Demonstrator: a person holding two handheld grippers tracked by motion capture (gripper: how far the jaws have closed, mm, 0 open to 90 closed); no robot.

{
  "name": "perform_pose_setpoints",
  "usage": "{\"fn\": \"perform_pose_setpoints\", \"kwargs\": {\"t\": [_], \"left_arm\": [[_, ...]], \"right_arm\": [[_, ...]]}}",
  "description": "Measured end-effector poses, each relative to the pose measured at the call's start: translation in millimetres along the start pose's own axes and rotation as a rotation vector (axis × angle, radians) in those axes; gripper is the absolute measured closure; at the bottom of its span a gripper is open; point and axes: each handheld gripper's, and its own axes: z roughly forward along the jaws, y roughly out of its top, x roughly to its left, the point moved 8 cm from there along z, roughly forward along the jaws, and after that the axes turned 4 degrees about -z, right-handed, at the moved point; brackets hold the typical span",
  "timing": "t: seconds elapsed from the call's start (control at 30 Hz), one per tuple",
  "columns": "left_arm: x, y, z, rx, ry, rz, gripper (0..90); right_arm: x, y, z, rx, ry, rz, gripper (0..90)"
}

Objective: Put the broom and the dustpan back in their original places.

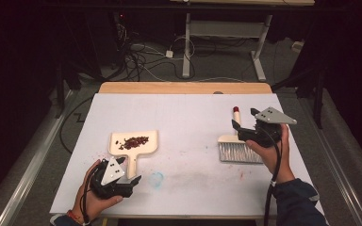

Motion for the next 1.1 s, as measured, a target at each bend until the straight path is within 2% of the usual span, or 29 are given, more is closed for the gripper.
{"fn": "perform_pose_setpoints", "kwargs": {"t": [0.2, 0.43, 0.53, 0.8, 1.0, 1.03, 1.1], "left_arm": [[-1.8, 0.2, -0.4, -0.005, -0.01, 0.011, 18.5], [-1.8, -0.2, -0.6, 0.0, -0.008, 0.016, 18.5], [-2.5, 0.1, -0.7, -0.004, -0.008, 0.015, 18.5], [-3.1, -0.9, 0.9, 0.005, -0.005, 0.027, 18.5], [-3.6, -1.3, 1.6, 0.009, -0.004, 0.032, 18.5], [-2.5, -0.7, 1.3, 0.006, 0.003, 0.047, 18.5], [-2.4, -0.7, 1.0, 0.009, 0.005, 0.052, 18.5]], "right_arm": [[5.8, 1.2, -10.1, -0.028, 0.03, 0.003, 23.1], [14.1, -0.1, -19.1, -0.037, 0.048, -0.028, 23.1], [17.5, -2.1, -22.3, -0.032, 0.041, -0.062, 23.2], [29.0, -8.5, -32.3, -0.043, 0.072, -0.108, 23.1], [33.7, -17.6, -37.7, -0.032, 0.08, -0.119, 23.2], [33.8, -19.4, -38.5, -0.031, 0.079, -0.125, 23.2], [35.0, -23.3, -40.2, -0.036, 0.08, -0.124, 23.3]]}}
